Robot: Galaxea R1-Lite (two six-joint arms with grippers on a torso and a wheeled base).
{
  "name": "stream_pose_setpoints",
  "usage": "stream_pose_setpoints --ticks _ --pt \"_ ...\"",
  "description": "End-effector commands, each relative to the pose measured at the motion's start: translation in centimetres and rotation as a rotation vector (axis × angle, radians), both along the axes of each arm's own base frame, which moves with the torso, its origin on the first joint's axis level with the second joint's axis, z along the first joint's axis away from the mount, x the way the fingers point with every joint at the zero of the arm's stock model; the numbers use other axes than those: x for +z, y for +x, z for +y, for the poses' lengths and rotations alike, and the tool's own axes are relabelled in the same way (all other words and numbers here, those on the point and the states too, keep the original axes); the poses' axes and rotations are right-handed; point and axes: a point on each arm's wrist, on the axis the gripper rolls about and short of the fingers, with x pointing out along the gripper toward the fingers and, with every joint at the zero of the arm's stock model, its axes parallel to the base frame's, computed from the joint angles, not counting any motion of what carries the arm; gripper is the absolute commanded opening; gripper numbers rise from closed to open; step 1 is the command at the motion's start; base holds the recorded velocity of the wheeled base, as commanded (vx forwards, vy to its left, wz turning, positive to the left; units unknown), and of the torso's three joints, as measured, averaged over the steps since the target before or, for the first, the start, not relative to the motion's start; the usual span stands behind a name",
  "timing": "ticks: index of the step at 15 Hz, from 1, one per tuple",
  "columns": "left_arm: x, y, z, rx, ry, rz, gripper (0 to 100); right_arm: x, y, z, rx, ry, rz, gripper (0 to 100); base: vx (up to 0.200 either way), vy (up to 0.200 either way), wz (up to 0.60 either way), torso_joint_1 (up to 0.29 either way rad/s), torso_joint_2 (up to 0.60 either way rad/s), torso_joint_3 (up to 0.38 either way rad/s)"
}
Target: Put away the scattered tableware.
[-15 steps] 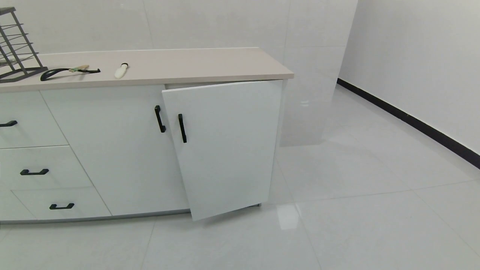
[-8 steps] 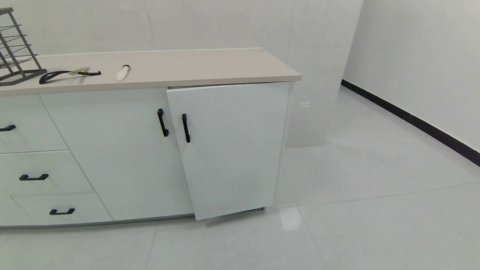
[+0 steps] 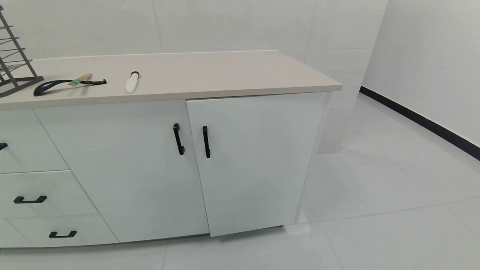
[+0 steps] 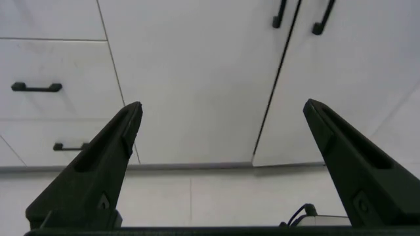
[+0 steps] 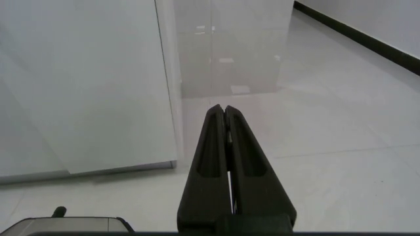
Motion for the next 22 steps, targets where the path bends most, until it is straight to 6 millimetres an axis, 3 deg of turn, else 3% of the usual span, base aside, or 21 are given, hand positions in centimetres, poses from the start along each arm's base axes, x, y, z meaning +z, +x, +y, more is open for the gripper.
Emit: stream_pose_setpoints --ticks 1,8,10,22 --pt "-0.02 0.00 0.00 0.000 0.001 0.001 100 0.01 0.04 0.00 0.001 0.000 0.006 0 0.200 0.200 0.00 0.002 0.00 0.002" --pt "0.00 0.00 0.00 0.000 -0.001 0.000 100 0.01 0.04 0.00 0.000 0.000 0.006 0 0.029 0.029 0.60 0.004 0.00 0.002" --pt "0.04 -0.01 0.00 0.000 -0.002 -0.002 100 0.01 0.04 0.00 0.001 0.000 0.006 0 0.000 0.000 0.00 0.000 0.00 0.000" --pt "0.03 0.00 -0.01 -0.003 -0.007 0.001 100 0.01 0.04 0.00 0.000 0.000 0.006 0 0.000 0.200 0.00 0.001 0.00 0.002"
